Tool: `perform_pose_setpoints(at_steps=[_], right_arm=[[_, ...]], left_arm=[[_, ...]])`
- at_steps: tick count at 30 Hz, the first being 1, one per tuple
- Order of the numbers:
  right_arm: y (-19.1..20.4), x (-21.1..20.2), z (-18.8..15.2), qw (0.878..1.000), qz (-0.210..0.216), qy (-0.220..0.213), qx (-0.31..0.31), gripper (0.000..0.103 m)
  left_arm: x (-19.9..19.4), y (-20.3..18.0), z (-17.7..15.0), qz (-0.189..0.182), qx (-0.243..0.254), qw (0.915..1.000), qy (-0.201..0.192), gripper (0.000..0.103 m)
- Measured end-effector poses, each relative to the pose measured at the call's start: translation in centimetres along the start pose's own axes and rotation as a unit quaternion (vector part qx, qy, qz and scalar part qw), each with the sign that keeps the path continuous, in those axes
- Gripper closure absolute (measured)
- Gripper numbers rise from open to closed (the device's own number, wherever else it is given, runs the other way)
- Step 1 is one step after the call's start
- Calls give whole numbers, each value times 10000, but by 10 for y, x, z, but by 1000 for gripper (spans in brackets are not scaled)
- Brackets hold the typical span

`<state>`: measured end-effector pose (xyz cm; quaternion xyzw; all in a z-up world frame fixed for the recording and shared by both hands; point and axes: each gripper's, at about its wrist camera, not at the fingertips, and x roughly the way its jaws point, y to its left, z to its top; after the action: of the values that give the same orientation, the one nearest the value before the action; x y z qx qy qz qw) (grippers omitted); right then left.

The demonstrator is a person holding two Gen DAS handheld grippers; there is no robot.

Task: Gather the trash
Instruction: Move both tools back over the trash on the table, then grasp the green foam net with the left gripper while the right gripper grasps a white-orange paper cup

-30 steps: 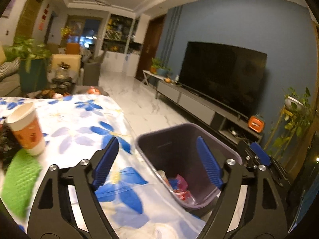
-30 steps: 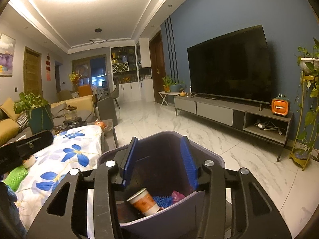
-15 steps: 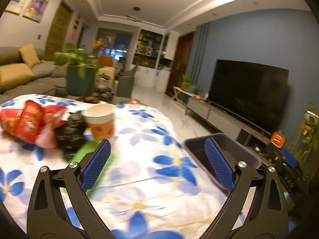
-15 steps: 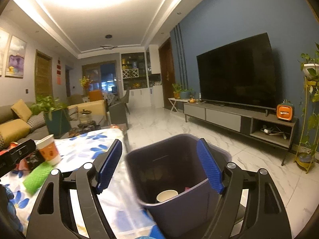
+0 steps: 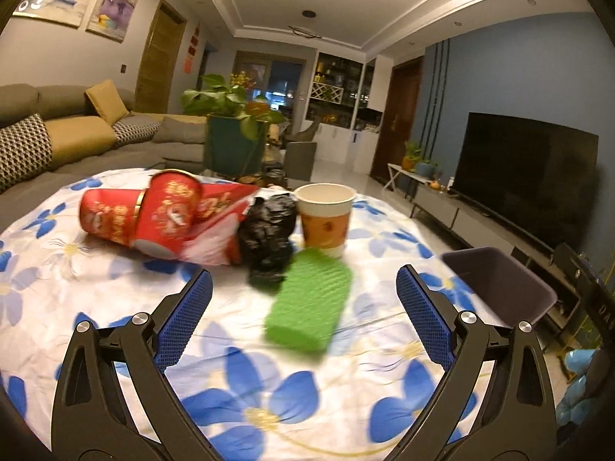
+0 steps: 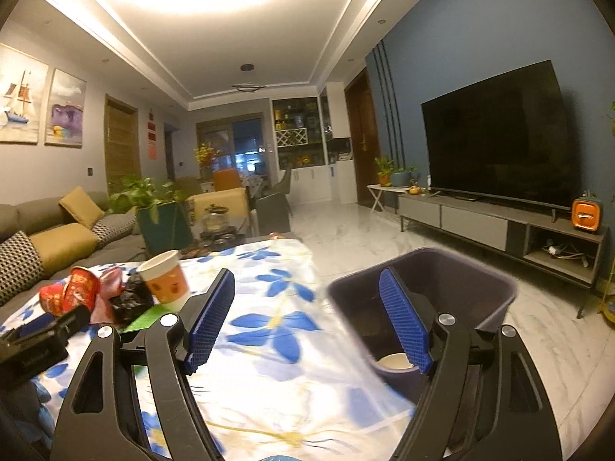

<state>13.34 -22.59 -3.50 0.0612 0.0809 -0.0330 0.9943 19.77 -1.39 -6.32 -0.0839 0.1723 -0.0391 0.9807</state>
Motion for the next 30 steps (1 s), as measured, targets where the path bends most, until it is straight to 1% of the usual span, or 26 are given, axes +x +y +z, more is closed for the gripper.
perform_pose_setpoints(at_steps=[4, 8, 9, 11, 12, 15, 16, 17, 18, 19, 20, 22, 23, 24, 25, 27, 30], right_arm=[[16, 4, -1, 9999, 152, 19, -1, 27], [24, 7, -3, 9998, 199, 41, 3, 27], [25, 8, -3, 9998, 192, 50, -2, 27], [25, 8, -5, 9998, 198, 58, 13, 27], [24, 9, -5, 9998, 195, 60, 24, 27], [23, 11, -5, 9998, 173, 62, 27, 27], [23, 13, -6, 9998, 171, 75, 24, 27], [22, 12, -6, 9998, 173, 80, 19, 27], [22, 14, -7, 9998, 177, 101, 14, 27], [22, 15, -7, 9998, 183, 123, 16, 27], [22, 16, -7, 9997, 190, 136, 21, 27], [24, 17, -7, 9996, 215, 163, 32, 27], [25, 18, -7, 9996, 227, 172, 33, 27], [26, 19, -7, 9995, 243, 185, 34, 27], [28, 19, -6, 9995, 260, 200, 39, 27], [30, 21, -5, 9993, 300, 228, 56, 27], [35, 22, -3, 9991, 350, 258, 32, 27]], left_arm=[[4, 9, -2, 69, 139, 9999, 55, 8], [20, 11, -4, 21, 242, 9994, 235, 8], [25, 11, -4, 13, 279, 9991, 310, 8], [42, 13, -3, -96, 250, 9976, 642, 8], [49, 15, -3, -90, 200, 9967, 782, 8], [67, 16, -6, -128, 138, 9937, 1109, 13], [71, 16, -8, -131, 143, 9926, 1202, 22], [76, 15, -11, -159, 154, 9910, 1317, 28], [83, 15, -13, -192, 165, 9885, 1488, 37], [86, 14, -15, -213, 161, 9871, 1580, 46], [91, 15, -17, -260, 143, 9851, 1694, 49], [94, 16, -20, -348, 91, 9830, 1800, 66], [94, 16, -20, -410, 72, 9826, 1809, 69], [94, 16, -20, -429, 68, 9828, 1796, 77], [92, 16, -20, -421, 67, 9834, 1763, 90], [88, 18, -20, -445, -3, 9845, 1697, 93], [76, 23, -17, -529, -162, 9866, 1535, 94]])
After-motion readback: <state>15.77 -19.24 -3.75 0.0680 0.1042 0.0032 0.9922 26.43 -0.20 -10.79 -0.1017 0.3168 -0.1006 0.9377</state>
